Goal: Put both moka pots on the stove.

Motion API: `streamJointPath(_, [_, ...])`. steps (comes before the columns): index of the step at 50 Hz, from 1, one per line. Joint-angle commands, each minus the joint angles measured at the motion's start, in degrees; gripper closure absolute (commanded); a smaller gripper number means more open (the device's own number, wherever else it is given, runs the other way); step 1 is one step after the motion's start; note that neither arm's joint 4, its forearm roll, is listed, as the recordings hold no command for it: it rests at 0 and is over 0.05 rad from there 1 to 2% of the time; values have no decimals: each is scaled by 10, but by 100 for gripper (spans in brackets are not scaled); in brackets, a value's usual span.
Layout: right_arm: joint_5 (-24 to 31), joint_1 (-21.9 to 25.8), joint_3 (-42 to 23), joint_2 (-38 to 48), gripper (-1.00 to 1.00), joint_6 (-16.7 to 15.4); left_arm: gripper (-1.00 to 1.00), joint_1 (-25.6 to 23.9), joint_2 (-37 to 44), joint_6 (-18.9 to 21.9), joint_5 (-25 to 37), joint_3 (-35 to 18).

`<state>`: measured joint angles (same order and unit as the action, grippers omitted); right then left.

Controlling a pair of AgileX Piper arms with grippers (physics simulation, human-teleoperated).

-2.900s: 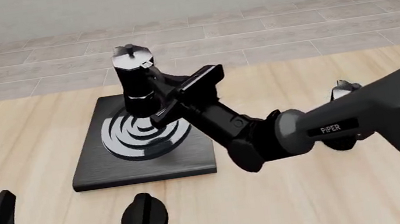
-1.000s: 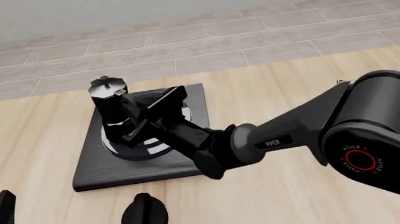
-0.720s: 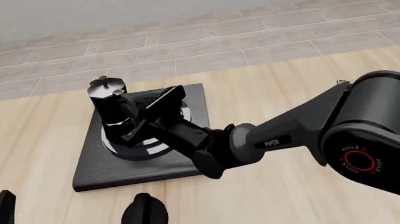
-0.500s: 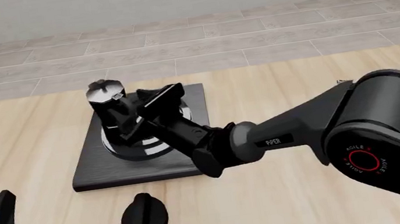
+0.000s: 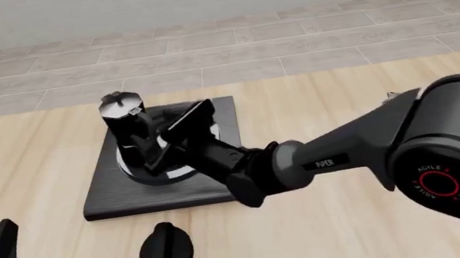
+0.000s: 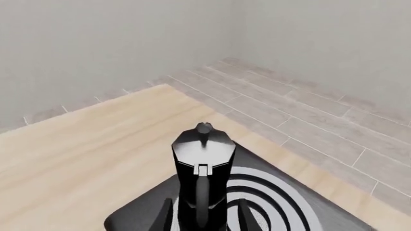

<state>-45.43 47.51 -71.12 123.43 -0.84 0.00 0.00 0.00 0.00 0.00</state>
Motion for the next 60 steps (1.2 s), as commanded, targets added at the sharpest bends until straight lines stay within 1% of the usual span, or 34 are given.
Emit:
streamJointPath(1, [12,17,41,-21,-100,-20,-100,0,0,0,0,0])
streamJointPath(2, [10,18,45,-24,-100,-29,-100,0,0,0,0,0])
streamJointPath(7, [17,14,53,-48,-100,-21,-100,0,0,0,0,0])
streamJointPath(15, [16,20,81,-87,-100,-24,-100,0,0,0,0,0])
streamJointPath(26, [21,-2,103,-140,-100,-30,-100,0,0,0,0,0])
streamJointPath(38, [23,-14,145,-203,-100,-26,-100,0,0,0,0,0])
streamJointPath(42, [14,-27,163,-225,-100,-30,-100,0,0,0,0,0])
streamJointPath(44, [16,-34,173,-240,-100,-22,-100,0,0,0,0,0])
streamJointPath(49, [4,-53,210,-280,-100,-28,-100,0,0,0,0,0])
streamJointPath(53, [9,-71,222,-306,-100,-23,-100,0,0,0,0,0])
streamJointPath(60, [16,-81,246,-340,-100,-24,-100,0,0,0,0,0])
